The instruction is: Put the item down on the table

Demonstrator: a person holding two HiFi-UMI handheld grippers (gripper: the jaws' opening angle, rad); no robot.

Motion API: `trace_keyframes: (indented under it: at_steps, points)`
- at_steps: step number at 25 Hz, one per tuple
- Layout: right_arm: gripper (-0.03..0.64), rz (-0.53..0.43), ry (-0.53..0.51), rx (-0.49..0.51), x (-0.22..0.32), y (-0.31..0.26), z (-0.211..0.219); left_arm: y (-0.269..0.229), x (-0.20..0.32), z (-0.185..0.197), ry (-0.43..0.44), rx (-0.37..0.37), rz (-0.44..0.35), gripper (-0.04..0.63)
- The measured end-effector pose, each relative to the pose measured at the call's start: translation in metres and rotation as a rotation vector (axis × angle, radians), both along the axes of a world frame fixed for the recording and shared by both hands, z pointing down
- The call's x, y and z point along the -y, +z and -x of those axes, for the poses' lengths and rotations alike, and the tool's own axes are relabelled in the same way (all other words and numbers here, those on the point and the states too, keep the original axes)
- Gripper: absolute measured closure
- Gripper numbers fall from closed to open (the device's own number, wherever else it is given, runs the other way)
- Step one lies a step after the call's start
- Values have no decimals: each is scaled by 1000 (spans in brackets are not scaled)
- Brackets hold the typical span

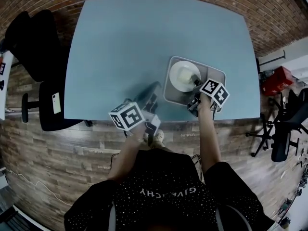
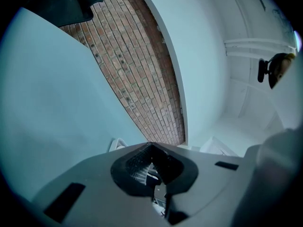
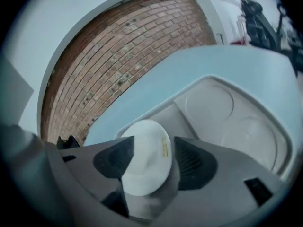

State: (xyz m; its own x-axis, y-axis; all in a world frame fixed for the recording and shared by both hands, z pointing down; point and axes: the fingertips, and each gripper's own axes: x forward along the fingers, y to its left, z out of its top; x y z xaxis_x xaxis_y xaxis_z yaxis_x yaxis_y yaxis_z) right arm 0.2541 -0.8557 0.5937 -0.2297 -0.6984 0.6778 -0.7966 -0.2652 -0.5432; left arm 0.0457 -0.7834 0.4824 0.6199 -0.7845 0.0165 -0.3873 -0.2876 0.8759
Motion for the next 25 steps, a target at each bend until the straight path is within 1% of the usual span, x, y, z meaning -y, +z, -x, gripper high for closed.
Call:
trace_keyframes:
  at_steps: [1,2,3,4,5,6,7,8,9,11,12,13,15,17,19,21,25]
  points:
    - [329,-18,-14,-78,1,-5,-5,-1,0,-1,2,-1,-2,584]
    - [306,-37,-18,-139,2,-10,-11,-2,0,-3,5,-1,-3,584]
    - [296,-57,-7,-177,1,-16,-16,-3,-1,-4,6,0,-5,584]
    - [296,-83,16,-188,-2,-22,-22,-4,-1,-4,7,2,-6,584]
    - [296,-119,43,-164,-6,-30,-25,-5,-2,-5,9,4,-7,584]
    - [298,-168,61,-98,-11,-39,-23,-6,-3,-5,11,7,-8,584]
    - [299,-228,63,13,-17,-50,-17,-7,-4,-6,14,9,-11,584]
    - [302,-290,64,159,-24,-61,-10,-8,-4,-6,17,11,-14,584]
    - [345,-339,86,320,-31,-70,-4,-9,-6,-7,21,14,-18,584]
    - [598,-397,199,623,-48,-82,-5,-13,-9,-11,31,20,-26,584]
    - [603,-423,249,748,-56,-88,-7,-14,-11,-14,36,24,-29,584]
    - [603,-450,277,849,-64,-94,-7,-16,-14,-17,43,28,-32,584]
    - [603,-506,274,995,-76,-106,-2,-18,-16,-22,56,42,-38,584]
    - [603,-558,235,1103,-87,-119,9,-21,-18,-28,70,60,-49,584]
    - [603,-587,209,1158,-94,-128,18,-22,-20,-35,84,76,-62,584]
    - [603,-595,186,1148,-99,-133,23,-22,-22,-43,99,90,-71,584]
    - [603,-645,144,1072,-106,-145,21,-23,-24,-54,130,93,-77,584]
